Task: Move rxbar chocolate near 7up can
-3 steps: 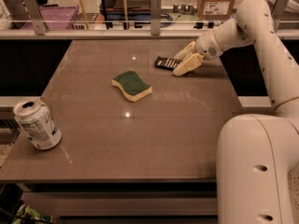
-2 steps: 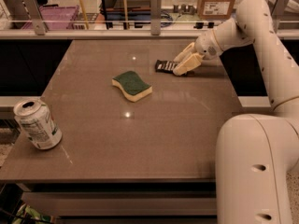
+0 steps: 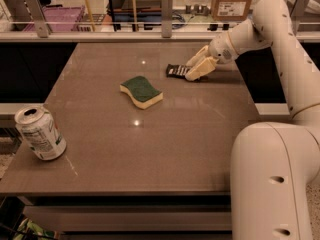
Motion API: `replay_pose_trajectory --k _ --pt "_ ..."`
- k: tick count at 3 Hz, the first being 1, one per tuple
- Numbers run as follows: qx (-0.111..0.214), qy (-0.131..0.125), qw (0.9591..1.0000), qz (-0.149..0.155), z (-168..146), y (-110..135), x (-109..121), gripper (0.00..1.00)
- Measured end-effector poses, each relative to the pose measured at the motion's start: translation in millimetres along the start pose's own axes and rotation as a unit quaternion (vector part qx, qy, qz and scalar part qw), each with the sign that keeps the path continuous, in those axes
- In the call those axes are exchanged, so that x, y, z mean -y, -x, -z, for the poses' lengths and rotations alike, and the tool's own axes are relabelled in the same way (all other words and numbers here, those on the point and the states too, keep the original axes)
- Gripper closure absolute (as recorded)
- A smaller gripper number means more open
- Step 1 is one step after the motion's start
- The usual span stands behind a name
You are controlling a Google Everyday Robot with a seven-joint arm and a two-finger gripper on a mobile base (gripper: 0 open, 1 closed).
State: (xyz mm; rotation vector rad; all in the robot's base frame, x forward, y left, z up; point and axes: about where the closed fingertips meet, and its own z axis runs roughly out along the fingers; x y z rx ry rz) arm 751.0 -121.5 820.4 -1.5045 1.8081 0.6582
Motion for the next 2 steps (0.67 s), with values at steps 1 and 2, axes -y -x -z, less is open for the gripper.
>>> replay_pose_trajectory --k 1,2 --pt "-0.002 -0.003 1.0 0.007 8.5 16.3 -8.2 1.0" --pt "-0.004 -0.012 0.9998 0.016 21.6 39.5 -21.5 1.0"
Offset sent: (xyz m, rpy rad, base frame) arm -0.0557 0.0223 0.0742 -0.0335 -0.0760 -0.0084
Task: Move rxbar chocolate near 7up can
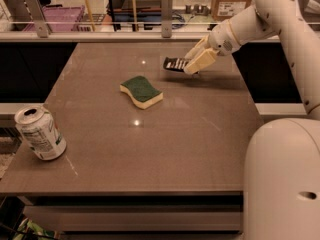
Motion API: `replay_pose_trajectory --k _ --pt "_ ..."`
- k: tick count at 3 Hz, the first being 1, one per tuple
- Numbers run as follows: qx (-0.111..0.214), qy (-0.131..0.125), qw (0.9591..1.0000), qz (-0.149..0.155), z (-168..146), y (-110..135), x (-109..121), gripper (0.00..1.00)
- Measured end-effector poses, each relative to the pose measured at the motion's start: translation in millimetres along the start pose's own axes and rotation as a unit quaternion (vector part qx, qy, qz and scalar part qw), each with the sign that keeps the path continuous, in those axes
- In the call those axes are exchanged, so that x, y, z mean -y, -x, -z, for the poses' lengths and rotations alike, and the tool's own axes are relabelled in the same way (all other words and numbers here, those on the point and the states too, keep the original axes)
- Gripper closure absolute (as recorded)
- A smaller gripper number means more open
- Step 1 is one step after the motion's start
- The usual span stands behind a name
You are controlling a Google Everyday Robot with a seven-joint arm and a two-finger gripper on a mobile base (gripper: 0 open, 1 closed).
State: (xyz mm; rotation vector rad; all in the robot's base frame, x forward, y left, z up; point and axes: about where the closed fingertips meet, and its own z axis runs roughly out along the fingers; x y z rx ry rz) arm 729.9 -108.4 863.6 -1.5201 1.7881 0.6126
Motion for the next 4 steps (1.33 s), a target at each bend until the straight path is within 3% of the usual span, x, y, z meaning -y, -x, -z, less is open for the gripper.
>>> replay_pose_trajectory --k 2,4 --pt "-0.001 -0.013 0.9998 0.015 20.5 31.9 -26.5 1.0" --pt "-0.006 -0.001 0.9996 0.029 37.9 53.3 -77.0 1.0"
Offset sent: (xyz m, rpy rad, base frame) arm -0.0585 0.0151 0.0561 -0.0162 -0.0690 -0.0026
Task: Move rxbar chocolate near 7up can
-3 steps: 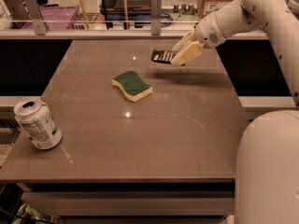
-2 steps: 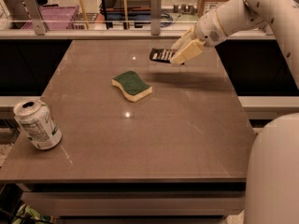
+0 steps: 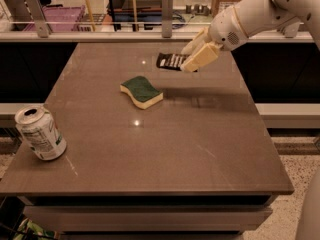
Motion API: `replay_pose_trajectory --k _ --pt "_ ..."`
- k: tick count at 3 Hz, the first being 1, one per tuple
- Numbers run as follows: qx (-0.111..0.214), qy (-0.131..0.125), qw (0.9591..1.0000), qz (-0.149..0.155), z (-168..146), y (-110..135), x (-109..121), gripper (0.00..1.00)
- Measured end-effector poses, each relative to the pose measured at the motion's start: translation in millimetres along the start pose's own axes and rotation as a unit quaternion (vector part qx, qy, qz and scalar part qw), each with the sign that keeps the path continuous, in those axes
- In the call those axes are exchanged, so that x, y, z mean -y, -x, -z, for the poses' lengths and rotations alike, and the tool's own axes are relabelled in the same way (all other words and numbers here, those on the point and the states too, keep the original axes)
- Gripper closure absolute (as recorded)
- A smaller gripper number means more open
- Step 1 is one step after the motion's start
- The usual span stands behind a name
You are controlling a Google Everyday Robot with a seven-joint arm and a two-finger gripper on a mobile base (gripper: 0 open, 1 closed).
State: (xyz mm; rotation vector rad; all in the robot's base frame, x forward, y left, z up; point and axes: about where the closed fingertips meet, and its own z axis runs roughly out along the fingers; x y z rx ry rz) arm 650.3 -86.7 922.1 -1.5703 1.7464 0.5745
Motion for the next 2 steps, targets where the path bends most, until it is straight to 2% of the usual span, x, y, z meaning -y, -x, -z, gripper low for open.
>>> replay_pose_trajectory --k 1,2 --pt "-0.007 0.003 1.0 0.004 1.6 11.9 -28.7 1.0" --pt "-0.017 0.021 0.9996 0.012 -13.7 25.8 -62.3 1.0"
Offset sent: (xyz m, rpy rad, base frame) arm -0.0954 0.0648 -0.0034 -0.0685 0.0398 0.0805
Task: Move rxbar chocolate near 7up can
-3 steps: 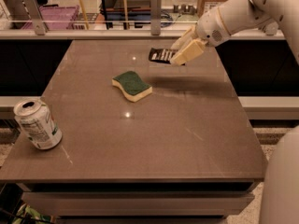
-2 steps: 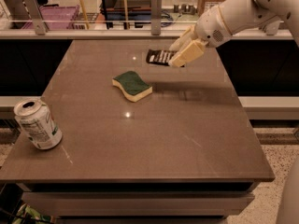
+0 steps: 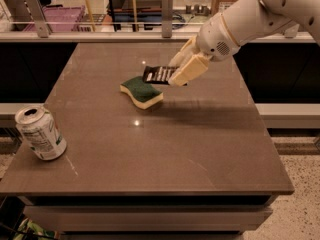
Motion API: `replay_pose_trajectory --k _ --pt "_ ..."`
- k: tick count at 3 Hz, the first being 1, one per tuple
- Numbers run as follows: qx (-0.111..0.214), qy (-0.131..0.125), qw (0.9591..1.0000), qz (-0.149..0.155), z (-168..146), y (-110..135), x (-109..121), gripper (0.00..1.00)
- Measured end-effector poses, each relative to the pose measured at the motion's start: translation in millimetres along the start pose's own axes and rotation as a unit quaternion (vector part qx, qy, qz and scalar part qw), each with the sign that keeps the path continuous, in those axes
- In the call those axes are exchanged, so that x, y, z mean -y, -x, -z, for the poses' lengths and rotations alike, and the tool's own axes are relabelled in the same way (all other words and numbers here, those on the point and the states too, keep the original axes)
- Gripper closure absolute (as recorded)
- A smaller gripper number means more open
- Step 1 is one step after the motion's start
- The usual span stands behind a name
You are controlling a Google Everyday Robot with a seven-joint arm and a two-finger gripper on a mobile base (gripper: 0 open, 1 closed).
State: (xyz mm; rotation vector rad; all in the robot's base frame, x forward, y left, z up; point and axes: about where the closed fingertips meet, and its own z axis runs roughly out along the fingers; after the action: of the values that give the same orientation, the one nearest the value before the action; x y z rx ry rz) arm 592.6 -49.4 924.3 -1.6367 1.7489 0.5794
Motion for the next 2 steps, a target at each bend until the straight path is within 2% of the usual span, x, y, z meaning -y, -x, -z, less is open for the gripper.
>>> replay_pose_trajectory --k 2 --pt "-0.01 0.034 0.9992 0.017 -47.5 10.8 -57.5 1.0"
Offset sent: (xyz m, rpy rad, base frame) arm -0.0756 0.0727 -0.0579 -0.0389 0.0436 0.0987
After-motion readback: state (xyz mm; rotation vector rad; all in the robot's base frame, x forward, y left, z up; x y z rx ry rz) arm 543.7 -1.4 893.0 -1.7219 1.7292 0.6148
